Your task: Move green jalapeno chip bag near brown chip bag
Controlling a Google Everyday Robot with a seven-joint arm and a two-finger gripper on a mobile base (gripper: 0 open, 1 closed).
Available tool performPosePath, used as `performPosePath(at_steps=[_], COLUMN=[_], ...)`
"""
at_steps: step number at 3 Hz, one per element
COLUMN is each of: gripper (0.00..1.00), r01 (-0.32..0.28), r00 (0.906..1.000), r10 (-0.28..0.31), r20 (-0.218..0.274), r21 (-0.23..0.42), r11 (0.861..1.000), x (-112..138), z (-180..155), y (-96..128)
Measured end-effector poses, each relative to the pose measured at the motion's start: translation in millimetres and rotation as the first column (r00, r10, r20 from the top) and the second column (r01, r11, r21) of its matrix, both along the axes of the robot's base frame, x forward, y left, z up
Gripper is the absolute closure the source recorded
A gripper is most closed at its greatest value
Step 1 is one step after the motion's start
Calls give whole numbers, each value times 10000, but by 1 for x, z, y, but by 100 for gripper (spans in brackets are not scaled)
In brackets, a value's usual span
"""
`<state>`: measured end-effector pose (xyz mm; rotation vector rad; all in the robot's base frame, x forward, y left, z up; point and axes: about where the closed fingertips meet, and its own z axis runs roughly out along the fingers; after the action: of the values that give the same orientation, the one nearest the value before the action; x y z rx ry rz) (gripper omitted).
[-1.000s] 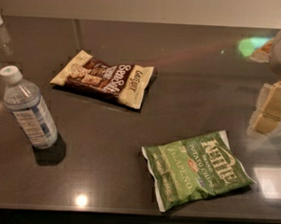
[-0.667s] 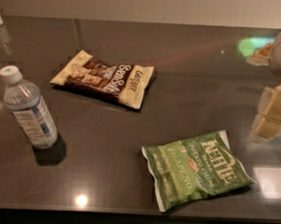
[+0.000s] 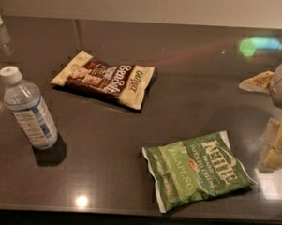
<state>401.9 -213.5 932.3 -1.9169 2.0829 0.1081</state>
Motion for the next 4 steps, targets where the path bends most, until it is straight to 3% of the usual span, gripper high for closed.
performPosePath(at_steps=[1,2,4], gripper=[0,0,0], r01=[-693,-1012,-1132], r00=[9973,9938,9913], r10=[700,1028,1145], r20=[-215,-421,-654], r21=[341,393,240], r11=[9970,9941,9933], x=[-8,-7,0], z=[-27,-53,-92], y=[7,13,9])
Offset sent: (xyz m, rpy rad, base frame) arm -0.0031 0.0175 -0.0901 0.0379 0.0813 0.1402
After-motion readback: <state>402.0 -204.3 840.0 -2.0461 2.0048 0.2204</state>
